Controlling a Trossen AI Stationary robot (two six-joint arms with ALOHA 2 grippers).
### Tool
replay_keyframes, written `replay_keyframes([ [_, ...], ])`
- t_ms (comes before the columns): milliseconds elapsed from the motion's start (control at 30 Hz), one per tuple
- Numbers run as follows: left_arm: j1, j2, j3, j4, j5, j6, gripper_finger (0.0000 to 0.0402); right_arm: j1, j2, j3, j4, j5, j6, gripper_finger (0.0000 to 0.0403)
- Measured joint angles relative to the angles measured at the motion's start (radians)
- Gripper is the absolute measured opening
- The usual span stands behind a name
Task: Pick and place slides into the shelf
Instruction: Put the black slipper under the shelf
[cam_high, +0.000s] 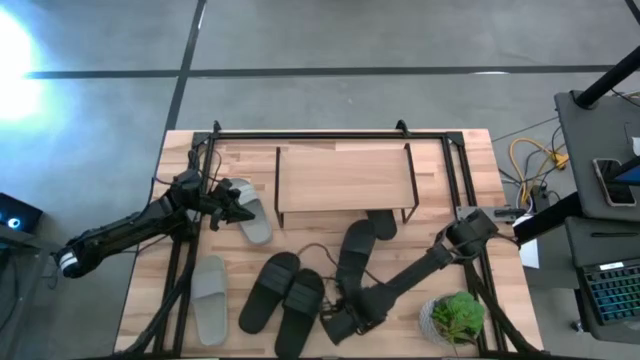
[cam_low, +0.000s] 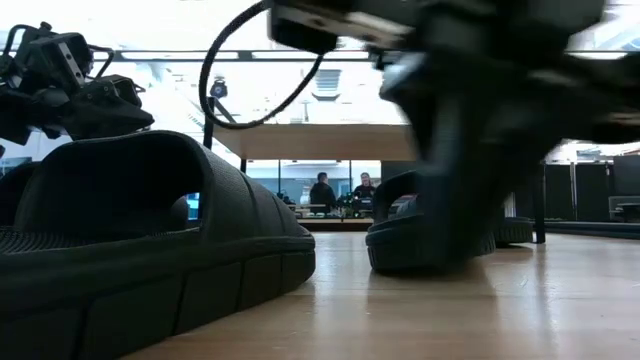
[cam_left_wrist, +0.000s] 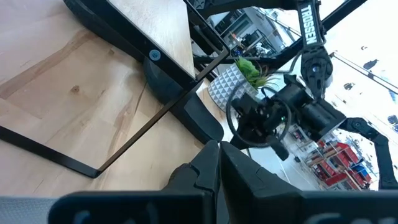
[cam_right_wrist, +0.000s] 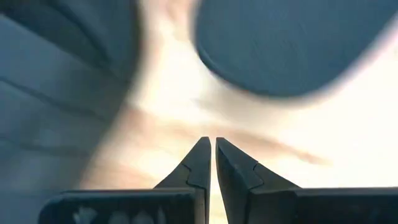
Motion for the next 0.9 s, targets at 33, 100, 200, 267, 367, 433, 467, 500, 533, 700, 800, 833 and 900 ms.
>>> replay_keyframes([
  [33,0.0,0.0,0.0,0.0,0.0,0.0,0.0,0.011,0.0,0.0,-0.029,-0.001,0.02,0.0017],
  [100,0.0,0.0,0.0,0.0,0.0,0.0,0.0,0.028,0.0,0.0,-0.104,0.0,0.086,0.0017],
  [200,0.0,-0.001,0.0,0.0,0.0,0.0,0.0,0.048,0.0,0.0,-0.247,0.003,0.215,0.0017],
  [267,0.0,0.0,0.0,0.0,0.0,0.0,0.0,0.053,-0.004,0.0,-0.278,0.004,0.252,0.0017],
  [367,0.0,0.001,0.0,0.0,0.0,0.0,0.0,0.054,-0.006,0.0,-0.203,0.011,0.192,0.0017],
  [433,0.0,0.0,0.0,0.0,0.0,0.0,0.0,0.047,-0.006,0.001,-0.1,0.029,0.125,0.0017],
  [467,0.0,0.0,0.0,0.0,0.0,0.0,0.0,0.042,-0.006,0.001,-0.048,0.034,0.093,0.0017],
  [500,0.0,-0.001,0.0,0.0,0.0,0.0,0.0,0.036,-0.007,0.001,0.003,0.036,0.065,0.0017],
  [533,0.0,-0.002,0.0,0.0,0.0,0.0,0.0,0.029,-0.007,0.002,0.049,0.041,0.04,0.0017],
  [700,0.0,-0.002,0.0,0.0,0.0,0.0,0.0,-0.018,-0.007,0.002,0.125,0.096,-0.043,0.0017],
  [800,0.0,-0.002,0.0,0.0,0.0,0.0,0.0,-0.052,-0.007,0.002,0.12,0.113,-0.09,0.0017],
  [833,0.0,-0.002,0.0,0.0,0.0,0.0,0.0,-0.064,-0.006,0.002,0.12,0.121,-0.103,0.0017],
  [900,0.0,-0.002,0.0,0.0,0.0,0.0,0.0,-0.085,-0.006,0.002,0.12,0.128,-0.13,0.0017],
])
